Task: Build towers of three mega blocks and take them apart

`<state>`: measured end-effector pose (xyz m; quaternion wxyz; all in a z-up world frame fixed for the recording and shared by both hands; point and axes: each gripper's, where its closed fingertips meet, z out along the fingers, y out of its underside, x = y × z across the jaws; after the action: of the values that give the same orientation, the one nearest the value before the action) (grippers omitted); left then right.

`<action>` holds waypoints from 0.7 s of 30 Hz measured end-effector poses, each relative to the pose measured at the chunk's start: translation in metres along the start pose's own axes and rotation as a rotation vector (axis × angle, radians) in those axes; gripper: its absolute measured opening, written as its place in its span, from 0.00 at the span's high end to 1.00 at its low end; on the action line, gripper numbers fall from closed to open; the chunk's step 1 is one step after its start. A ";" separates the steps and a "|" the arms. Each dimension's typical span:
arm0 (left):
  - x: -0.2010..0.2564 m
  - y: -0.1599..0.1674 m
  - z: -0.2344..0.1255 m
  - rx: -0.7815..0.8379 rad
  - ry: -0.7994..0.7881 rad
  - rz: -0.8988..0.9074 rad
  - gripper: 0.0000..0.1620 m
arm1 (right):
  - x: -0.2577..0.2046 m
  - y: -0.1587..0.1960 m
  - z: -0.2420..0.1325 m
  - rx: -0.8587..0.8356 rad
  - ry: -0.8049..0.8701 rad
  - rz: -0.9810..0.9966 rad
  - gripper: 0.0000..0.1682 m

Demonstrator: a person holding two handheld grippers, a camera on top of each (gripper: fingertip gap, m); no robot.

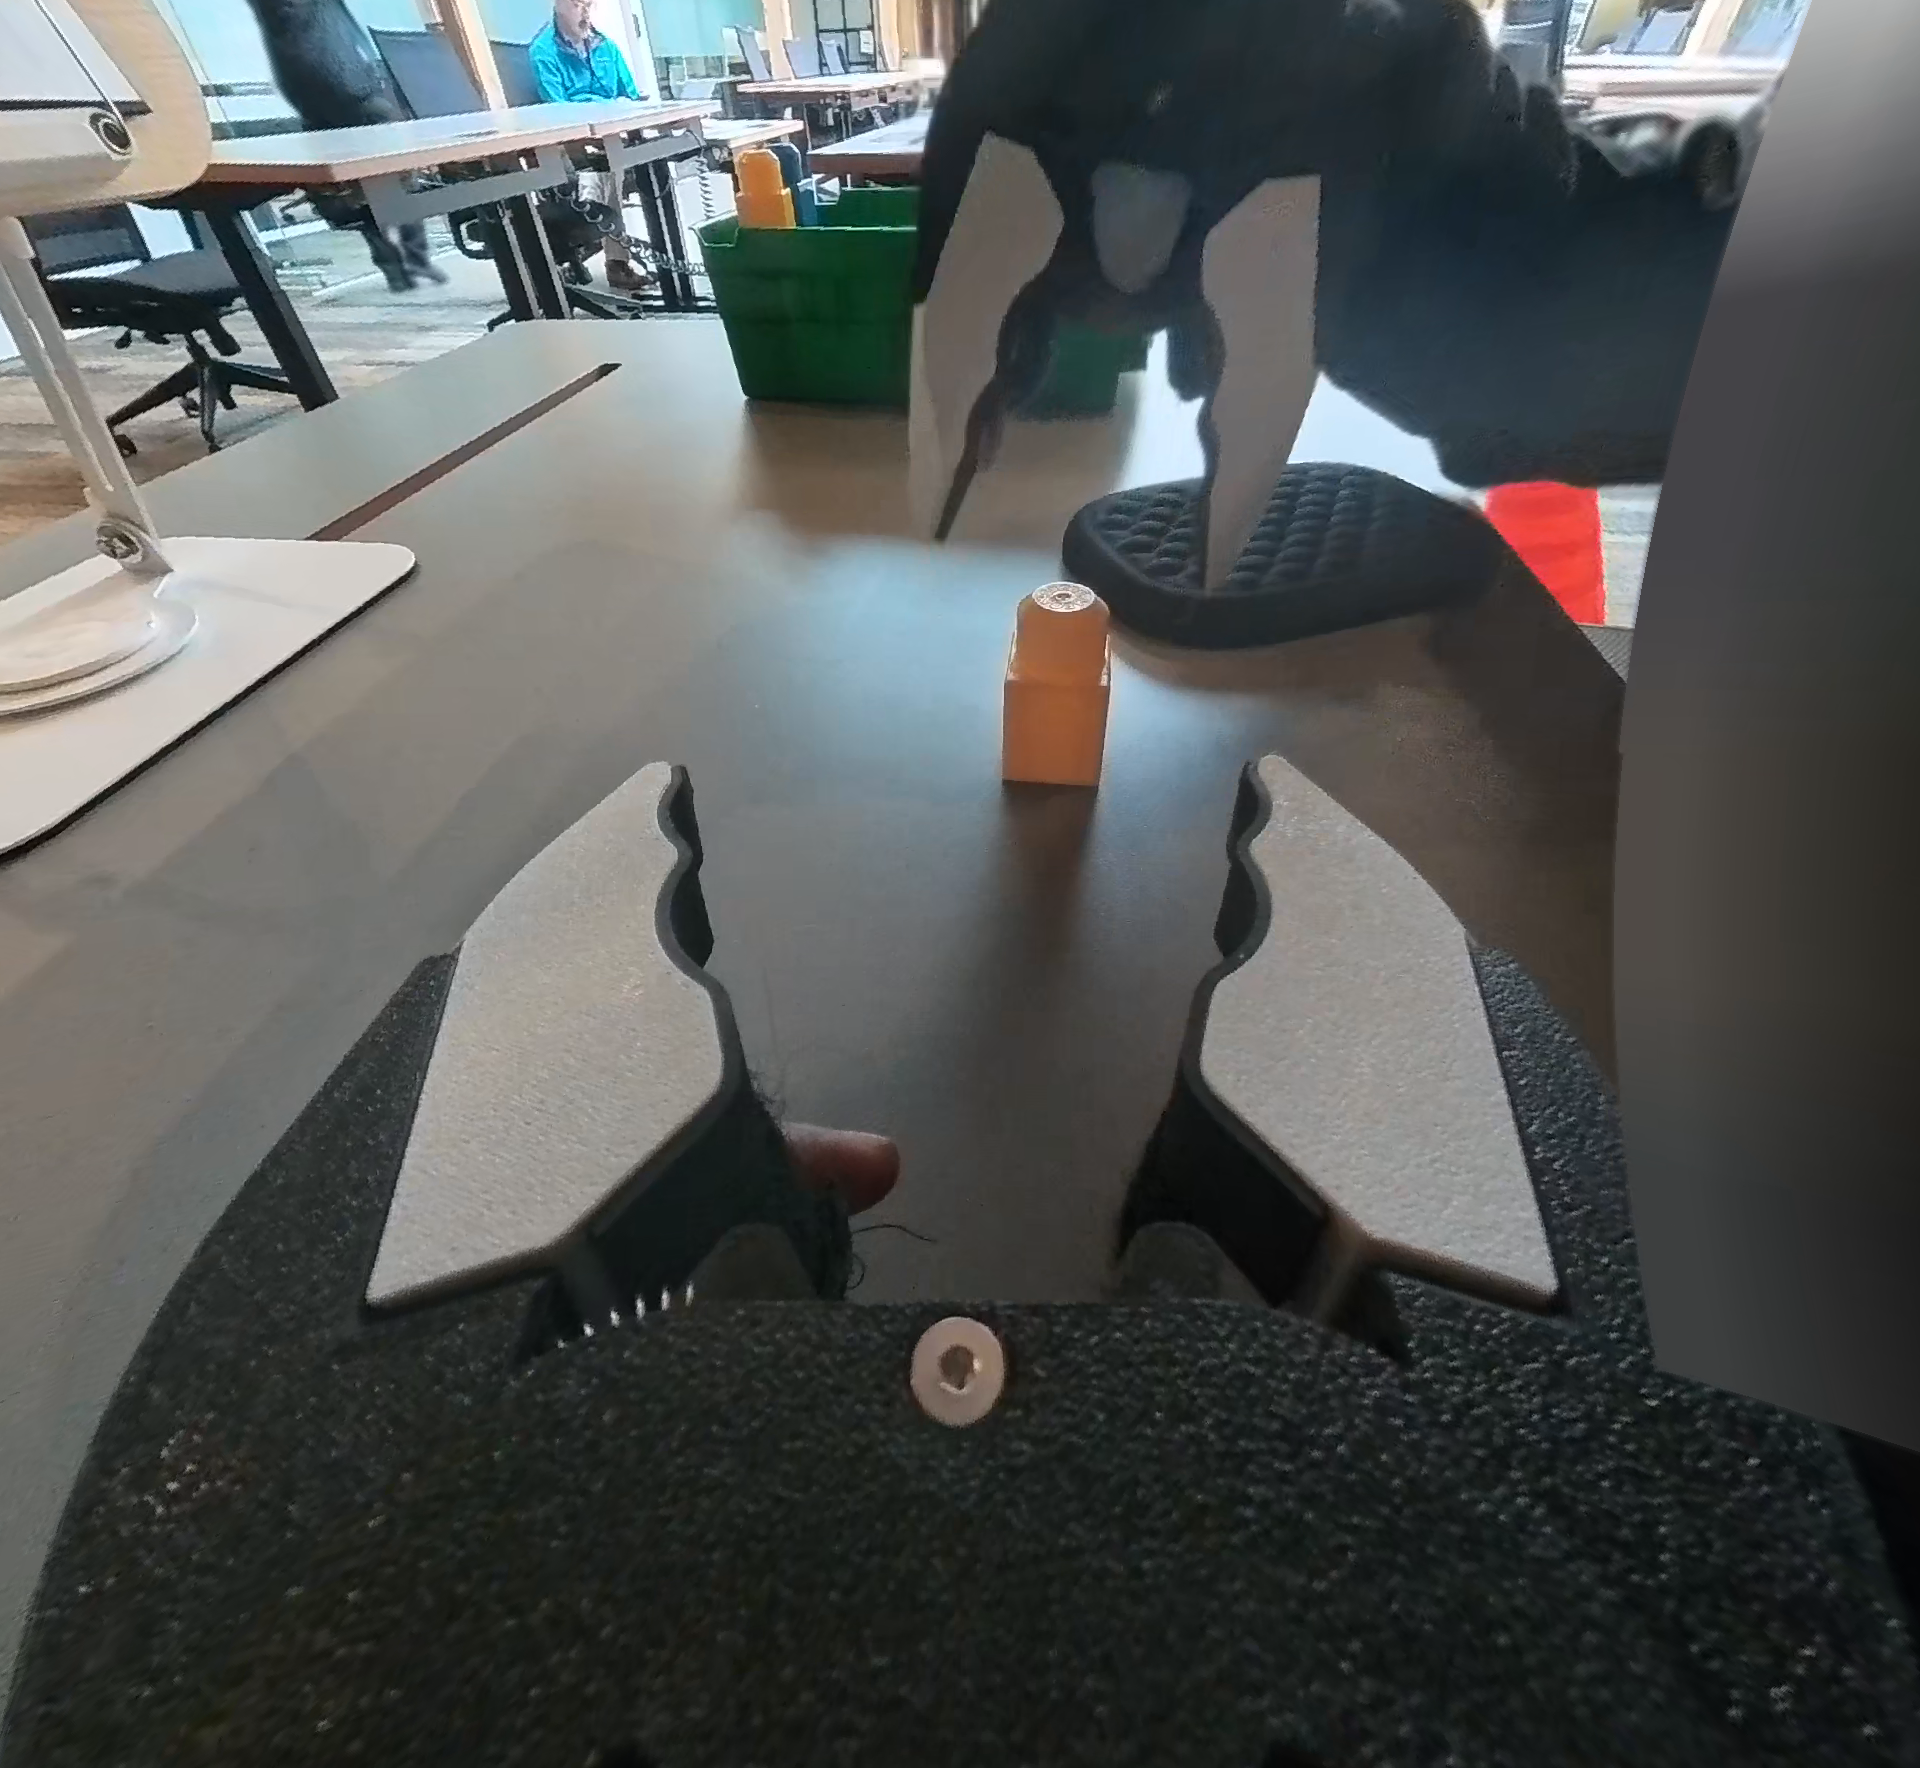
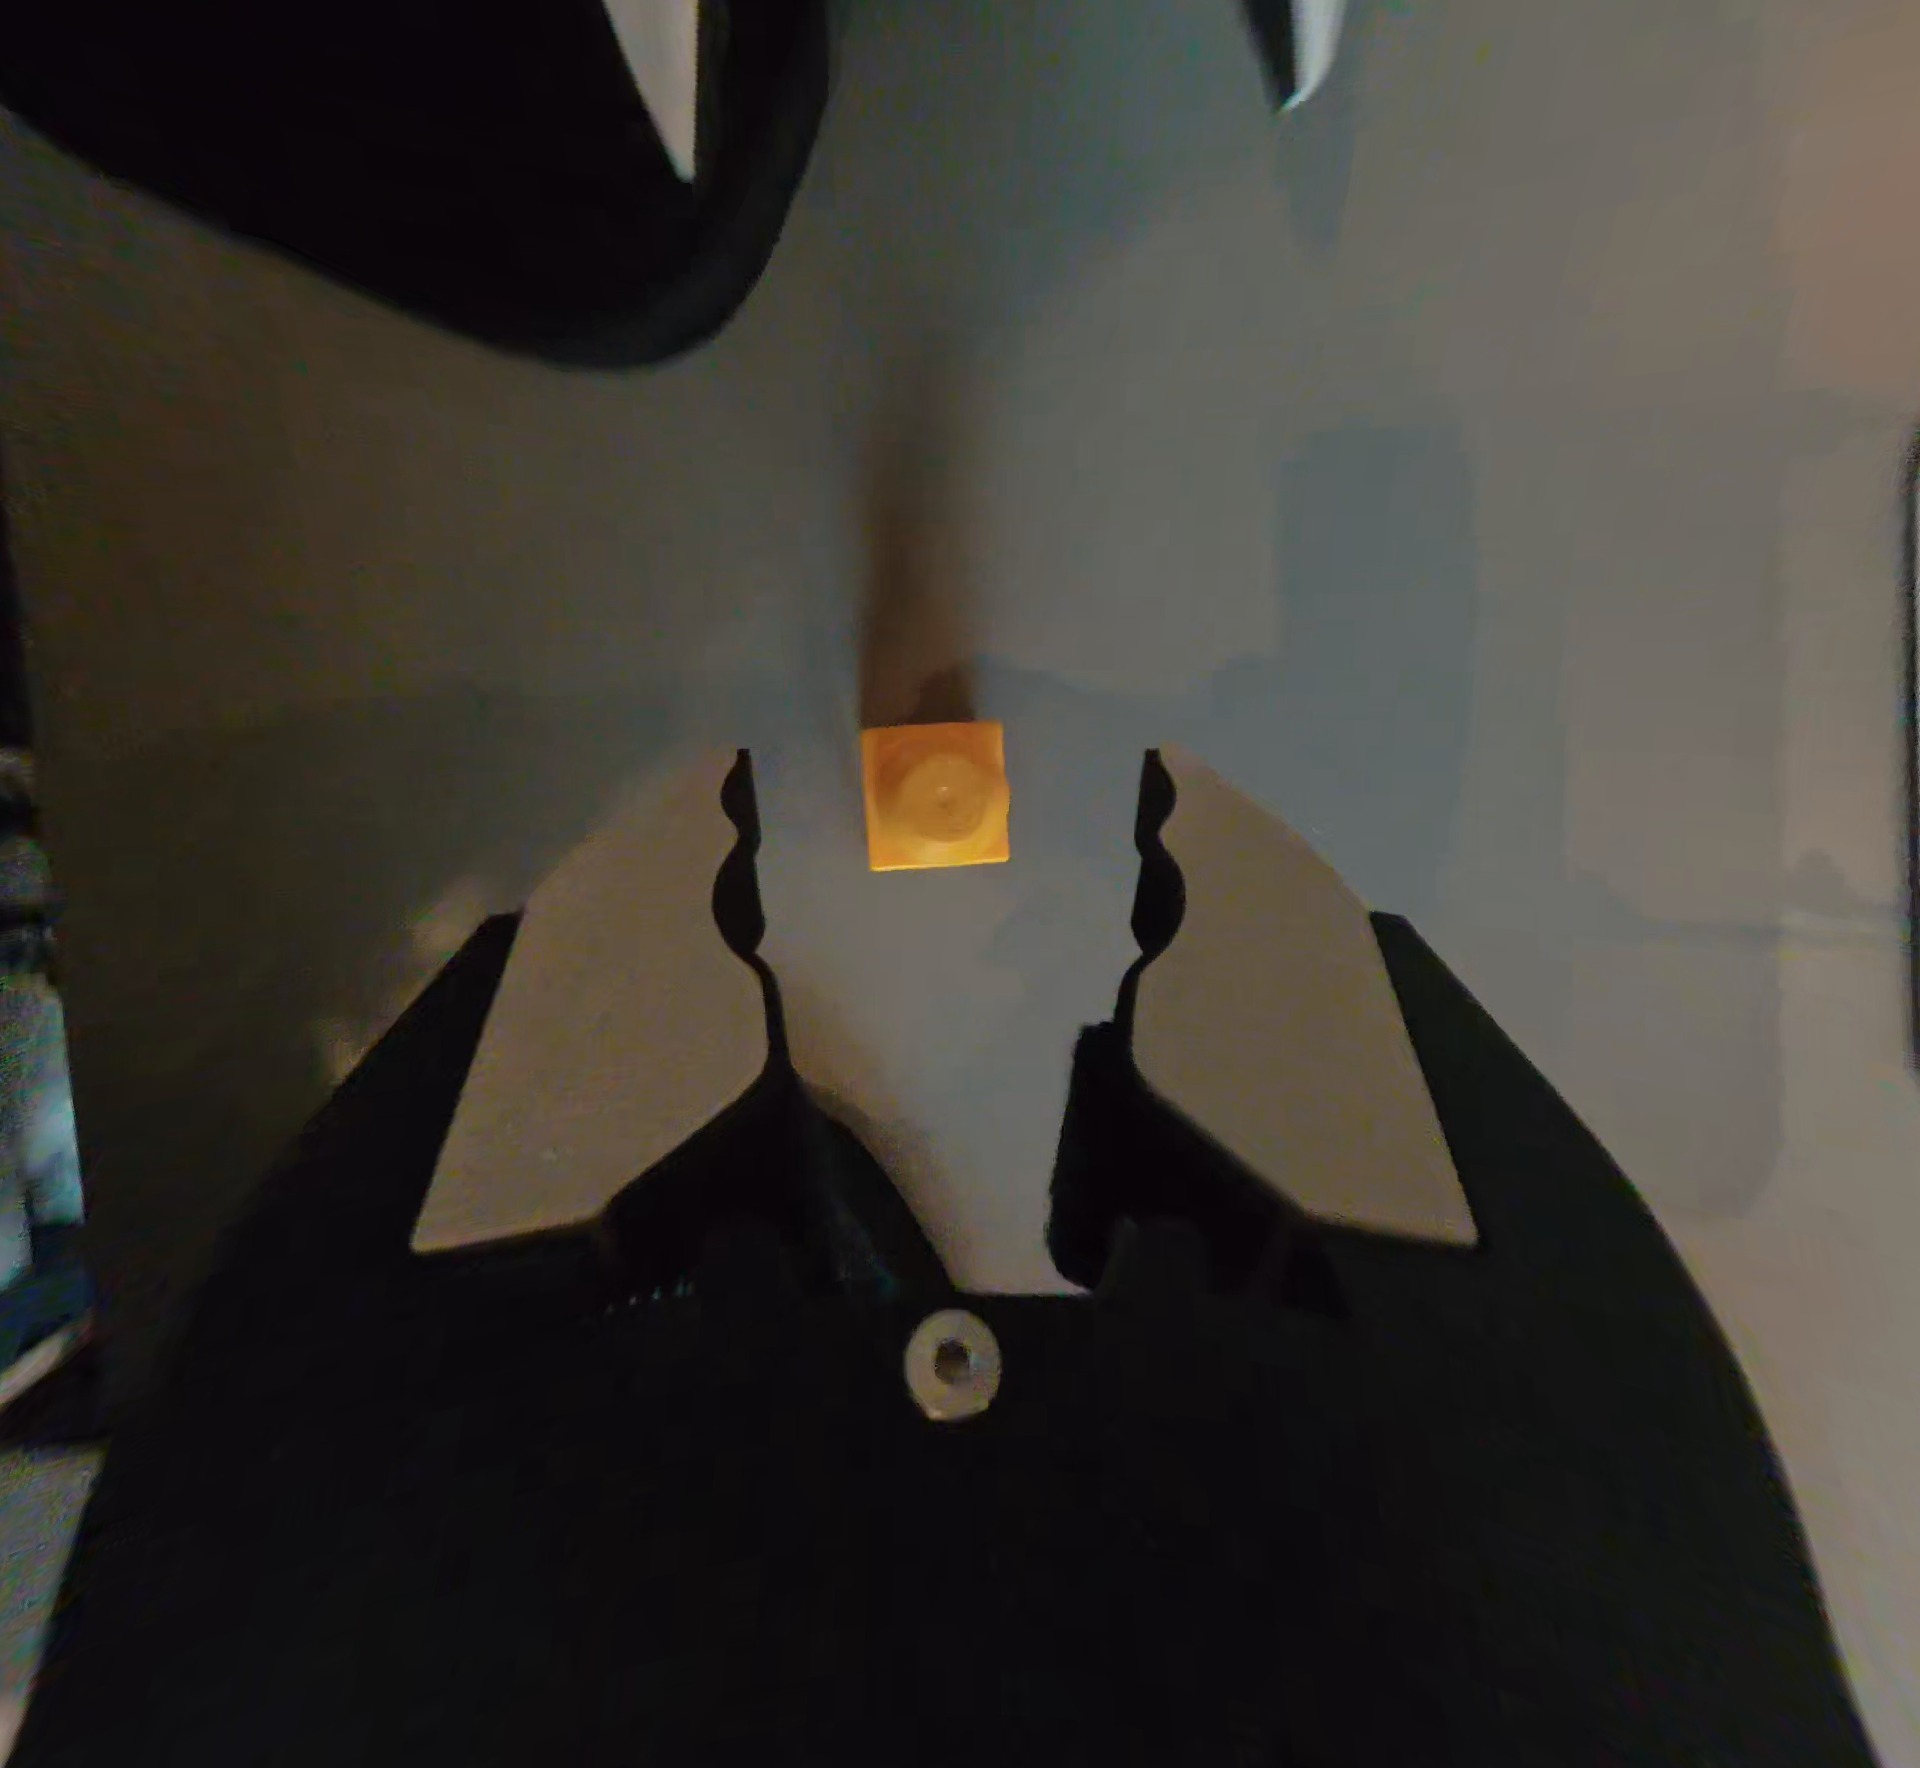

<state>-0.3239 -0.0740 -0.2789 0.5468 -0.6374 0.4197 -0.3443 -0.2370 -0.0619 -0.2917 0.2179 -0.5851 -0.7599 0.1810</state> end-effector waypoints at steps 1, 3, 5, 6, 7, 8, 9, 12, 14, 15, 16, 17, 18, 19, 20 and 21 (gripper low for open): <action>0.000 0.000 0.000 0.000 0.000 -0.001 0.40 | 0.001 -0.002 -0.005 0.076 0.027 0.043 0.57; -0.001 0.000 0.000 0.001 -0.003 -0.004 0.40 | 0.002 -0.003 -0.014 0.244 0.081 0.133 0.54; -0.001 0.000 0.000 0.003 -0.006 -0.004 0.40 | 0.003 -0.001 -0.026 0.407 0.133 0.218 0.54; -0.001 0.000 0.000 0.002 -0.006 -0.004 0.41 | 0.003 0.002 -0.032 0.478 0.163 0.253 0.54; -0.001 0.000 0.000 0.000 -0.007 -0.004 0.41 | 0.004 0.006 -0.039 0.541 0.199 0.282 0.54; -0.001 0.000 0.000 -0.002 -0.008 -0.005 0.41 | 0.004 0.011 -0.045 0.590 0.234 0.303 0.54; -0.002 0.000 0.001 -0.003 -0.009 -0.005 0.41 | 0.004 0.017 -0.049 0.627 0.268 0.318 0.55; -0.002 0.000 0.001 -0.001 -0.012 -0.004 0.41 | 0.002 0.033 -0.059 0.731 0.343 0.370 0.56; -0.002 -0.001 0.000 -0.002 -0.015 -0.006 0.41 | 0.001 0.041 -0.062 0.787 0.383 0.393 0.57; -0.003 -0.002 0.000 -0.006 -0.019 -0.005 0.40 | 0.002 0.045 -0.064 0.811 0.407 0.402 0.57; -0.003 -0.003 0.000 -0.012 -0.025 -0.003 0.40 | 0.002 0.046 -0.066 0.836 0.414 0.402 0.58; -0.004 -0.006 -0.001 -0.018 -0.034 -0.001 0.39 | 0.002 0.045 -0.070 0.855 0.419 0.398 0.59; -0.004 -0.010 -0.003 -0.022 -0.043 0.000 0.39 | 0.002 0.045 -0.071 0.867 0.423 0.398 0.59; -0.005 -0.016 -0.005 -0.030 -0.058 0.003 0.39 | 0.003 0.046 -0.071 0.871 0.420 0.407 0.59; -0.006 -0.023 -0.009 -0.043 -0.083 0.009 0.40 | 0.003 0.047 -0.070 0.870 0.414 0.414 0.59; -0.008 -0.032 -0.014 -0.063 -0.116 0.013 0.41 | 0.003 0.047 -0.070 0.873 0.412 0.415 0.59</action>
<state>-0.3350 -0.0715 -0.2450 0.5520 -0.6705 0.4021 -0.2898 -0.1613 -0.0461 -0.2572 0.5458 -0.6014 -0.4233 0.4015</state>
